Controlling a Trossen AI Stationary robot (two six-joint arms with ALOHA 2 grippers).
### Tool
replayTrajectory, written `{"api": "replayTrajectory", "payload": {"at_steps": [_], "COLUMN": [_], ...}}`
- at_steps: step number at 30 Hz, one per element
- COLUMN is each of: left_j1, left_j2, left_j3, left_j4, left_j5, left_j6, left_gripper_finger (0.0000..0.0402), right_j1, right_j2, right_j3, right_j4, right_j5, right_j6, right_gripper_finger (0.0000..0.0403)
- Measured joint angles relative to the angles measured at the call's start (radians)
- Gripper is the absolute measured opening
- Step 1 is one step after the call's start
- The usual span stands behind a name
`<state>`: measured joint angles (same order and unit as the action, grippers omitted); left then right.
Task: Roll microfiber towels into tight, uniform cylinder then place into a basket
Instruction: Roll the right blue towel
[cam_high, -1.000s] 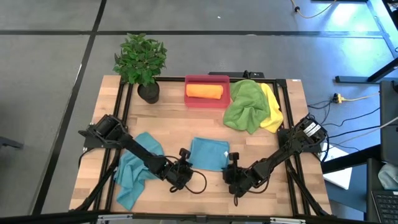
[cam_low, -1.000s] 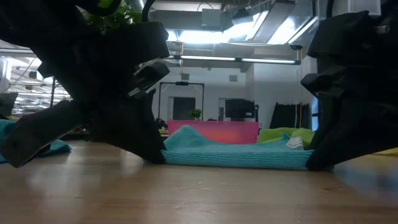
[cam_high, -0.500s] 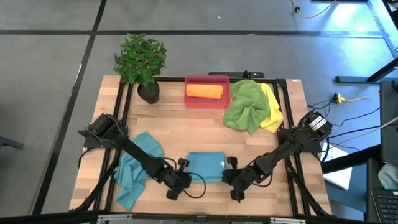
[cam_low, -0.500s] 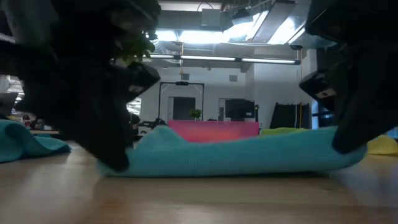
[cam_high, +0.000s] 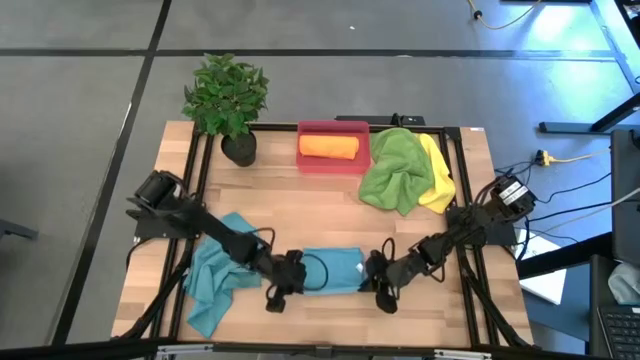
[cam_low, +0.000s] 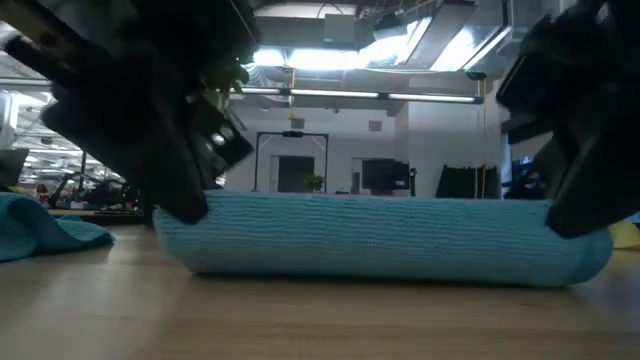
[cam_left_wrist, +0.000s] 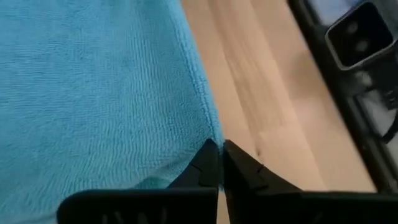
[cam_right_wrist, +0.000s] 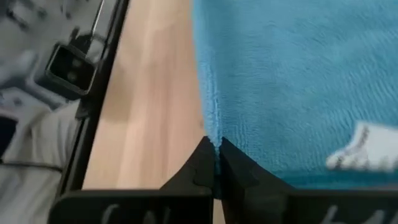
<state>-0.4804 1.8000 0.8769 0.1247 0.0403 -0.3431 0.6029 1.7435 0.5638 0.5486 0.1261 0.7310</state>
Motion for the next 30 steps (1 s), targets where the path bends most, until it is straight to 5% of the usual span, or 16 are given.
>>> {"api": "replayTrajectory", "payload": {"at_steps": [11, 16, 23, 30], "left_j1": [0.100, 0.053, 0.063, 0.109], "left_j2": [-0.002, -0.042, -0.078, -0.052], "left_j3": [-0.075, -0.059, -0.057, -0.056], "left_j4": [0.132, 0.125, 0.020, -0.020], "left_j5": [0.214, 0.193, 0.053, 0.071], "left_j6": [-0.146, -0.159, -0.176, -0.184], "left_gripper_finger": [0.0000, 0.0000, 0.0000, 0.0000], "right_j1": [-0.019, -0.009, -0.015, -0.025], "right_j2": [0.000, 0.000, 0.001, 0.001], "right_j3": [-0.098, -0.078, -0.035, -0.030], "right_j4": [0.268, 0.304, 0.038, -0.018], "right_j5": [-0.050, -0.063, 0.065, 0.077], "right_j6": [0.148, 0.151, 0.194, 0.196], "right_gripper_finger": [0.0007, 0.0009, 0.0010, 0.0011]}}
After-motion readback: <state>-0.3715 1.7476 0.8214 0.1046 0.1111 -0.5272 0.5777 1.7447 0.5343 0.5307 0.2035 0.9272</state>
